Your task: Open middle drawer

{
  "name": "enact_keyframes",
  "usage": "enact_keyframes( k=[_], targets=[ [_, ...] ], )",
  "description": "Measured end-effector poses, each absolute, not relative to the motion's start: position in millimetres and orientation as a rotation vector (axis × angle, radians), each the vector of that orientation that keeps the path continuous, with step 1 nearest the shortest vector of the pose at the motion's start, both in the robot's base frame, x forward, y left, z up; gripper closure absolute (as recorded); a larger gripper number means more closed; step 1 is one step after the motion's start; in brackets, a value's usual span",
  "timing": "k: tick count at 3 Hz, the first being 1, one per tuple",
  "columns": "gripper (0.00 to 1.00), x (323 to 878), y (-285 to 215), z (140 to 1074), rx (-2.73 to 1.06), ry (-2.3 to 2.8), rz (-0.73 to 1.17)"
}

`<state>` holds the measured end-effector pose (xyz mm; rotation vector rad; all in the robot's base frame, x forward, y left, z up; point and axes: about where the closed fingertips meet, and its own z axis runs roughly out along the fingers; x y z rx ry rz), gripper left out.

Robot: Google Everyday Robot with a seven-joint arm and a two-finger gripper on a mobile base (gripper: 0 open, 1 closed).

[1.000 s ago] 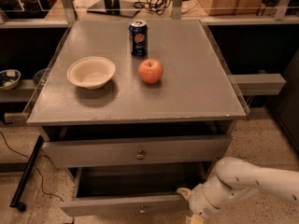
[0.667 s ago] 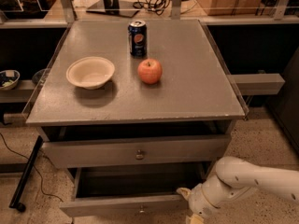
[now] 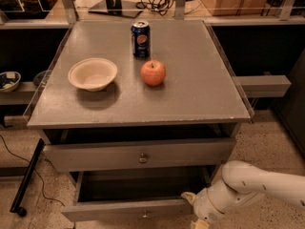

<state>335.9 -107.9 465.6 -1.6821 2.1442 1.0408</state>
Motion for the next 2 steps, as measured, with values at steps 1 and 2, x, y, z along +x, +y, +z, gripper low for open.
enact_keyframes(
  k=[1, 2],
  targets=[
    [0.0, 340.9, -109.0, 466.9, -1.682, 2.144, 1.041],
    [0.0, 340.9, -109.0, 466.9, -1.682, 2.144, 1.041]
  ],
)
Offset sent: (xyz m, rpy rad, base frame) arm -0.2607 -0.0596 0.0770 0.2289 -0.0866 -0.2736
